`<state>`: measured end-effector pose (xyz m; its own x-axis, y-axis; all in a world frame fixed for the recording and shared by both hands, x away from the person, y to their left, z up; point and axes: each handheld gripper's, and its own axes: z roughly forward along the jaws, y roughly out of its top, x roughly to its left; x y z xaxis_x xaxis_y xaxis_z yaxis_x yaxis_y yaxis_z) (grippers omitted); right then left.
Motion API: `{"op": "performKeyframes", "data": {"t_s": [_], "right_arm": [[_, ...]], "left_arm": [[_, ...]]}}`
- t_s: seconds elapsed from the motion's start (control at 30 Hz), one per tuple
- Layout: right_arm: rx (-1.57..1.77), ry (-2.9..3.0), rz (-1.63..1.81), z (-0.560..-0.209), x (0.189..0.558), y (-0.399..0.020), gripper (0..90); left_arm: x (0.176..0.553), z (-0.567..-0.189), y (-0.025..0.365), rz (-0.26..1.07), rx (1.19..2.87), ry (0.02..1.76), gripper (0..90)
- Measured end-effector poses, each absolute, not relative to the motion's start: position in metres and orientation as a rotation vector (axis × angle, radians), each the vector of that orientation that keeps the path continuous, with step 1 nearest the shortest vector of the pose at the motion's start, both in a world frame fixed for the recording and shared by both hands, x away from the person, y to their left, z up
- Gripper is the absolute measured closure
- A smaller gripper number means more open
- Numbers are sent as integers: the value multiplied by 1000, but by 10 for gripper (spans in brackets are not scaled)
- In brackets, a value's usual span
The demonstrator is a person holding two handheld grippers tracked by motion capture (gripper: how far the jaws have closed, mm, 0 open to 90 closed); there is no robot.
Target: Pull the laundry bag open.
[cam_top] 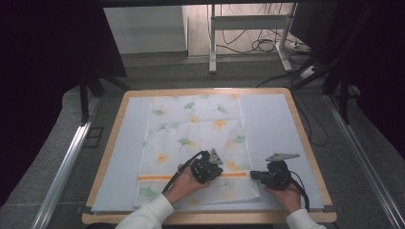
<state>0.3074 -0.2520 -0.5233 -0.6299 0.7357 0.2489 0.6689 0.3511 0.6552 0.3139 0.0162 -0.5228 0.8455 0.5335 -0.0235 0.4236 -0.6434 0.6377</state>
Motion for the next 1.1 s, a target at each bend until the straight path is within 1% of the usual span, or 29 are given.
{"op": "performKeyframes", "data": {"t_s": [1.1], "right_arm": [[1301,2513,1147,-523,307,-252,898]], "left_arm": [[312,-522,32,209,2358,765,900]]}}
